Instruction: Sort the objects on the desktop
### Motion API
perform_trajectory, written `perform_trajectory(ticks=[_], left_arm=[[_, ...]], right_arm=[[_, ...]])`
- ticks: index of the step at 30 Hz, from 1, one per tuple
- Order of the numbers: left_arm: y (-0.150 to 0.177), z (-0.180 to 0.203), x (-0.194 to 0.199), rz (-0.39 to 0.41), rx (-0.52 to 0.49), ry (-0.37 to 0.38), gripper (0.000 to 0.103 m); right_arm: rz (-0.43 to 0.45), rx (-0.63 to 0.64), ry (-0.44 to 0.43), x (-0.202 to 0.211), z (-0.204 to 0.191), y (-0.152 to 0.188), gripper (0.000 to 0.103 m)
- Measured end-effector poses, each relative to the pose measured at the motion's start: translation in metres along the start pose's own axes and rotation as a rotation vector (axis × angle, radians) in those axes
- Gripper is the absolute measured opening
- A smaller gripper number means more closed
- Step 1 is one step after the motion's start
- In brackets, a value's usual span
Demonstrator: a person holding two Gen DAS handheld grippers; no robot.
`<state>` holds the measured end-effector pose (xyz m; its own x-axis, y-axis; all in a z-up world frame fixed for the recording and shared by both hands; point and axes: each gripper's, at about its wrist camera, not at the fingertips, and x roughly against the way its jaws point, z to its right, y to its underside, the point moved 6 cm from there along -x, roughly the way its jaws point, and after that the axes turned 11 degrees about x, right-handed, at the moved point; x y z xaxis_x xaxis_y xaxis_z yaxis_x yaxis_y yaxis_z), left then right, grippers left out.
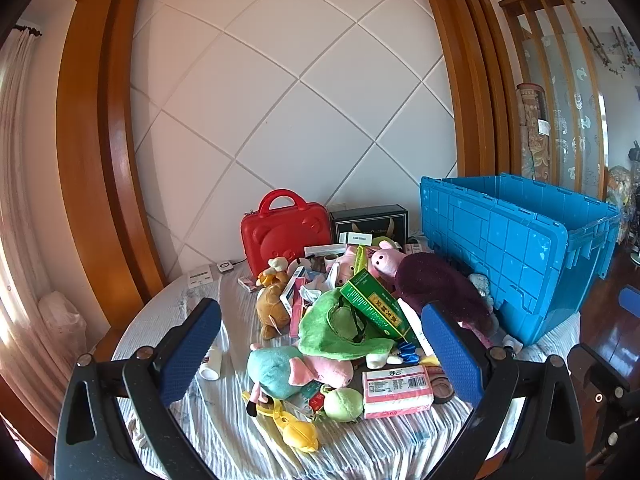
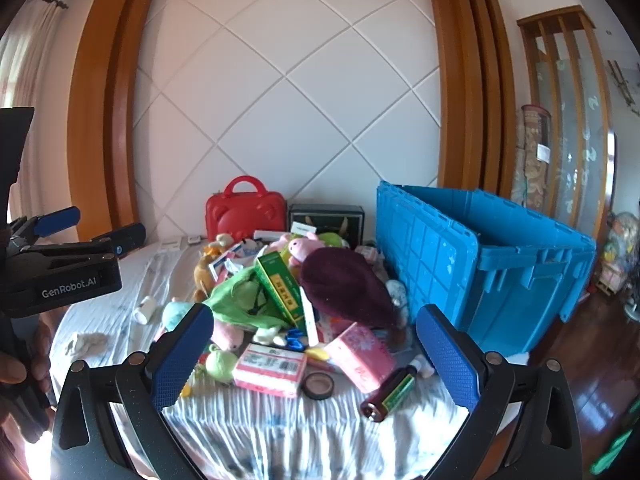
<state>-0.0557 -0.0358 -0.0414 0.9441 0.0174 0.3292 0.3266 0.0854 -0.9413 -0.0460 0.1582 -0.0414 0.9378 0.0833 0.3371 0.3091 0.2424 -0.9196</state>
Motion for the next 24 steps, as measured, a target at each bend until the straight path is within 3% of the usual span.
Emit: perform_trajectory(ticks=[14, 24], left_arm=[[0.005, -0.011, -0.009, -0.021, 0.019, -0.038, 0.102], [0.011, -0.019, -0.011, -0.039, 0.026, -0.064, 0.102]], right_arm=[[0.008, 0.012, 0.005, -0.006, 0.001, 0.001, 0.103], [-0.04, 0.021, -0.001, -0.014, -0.002, 0.011, 0.103]])
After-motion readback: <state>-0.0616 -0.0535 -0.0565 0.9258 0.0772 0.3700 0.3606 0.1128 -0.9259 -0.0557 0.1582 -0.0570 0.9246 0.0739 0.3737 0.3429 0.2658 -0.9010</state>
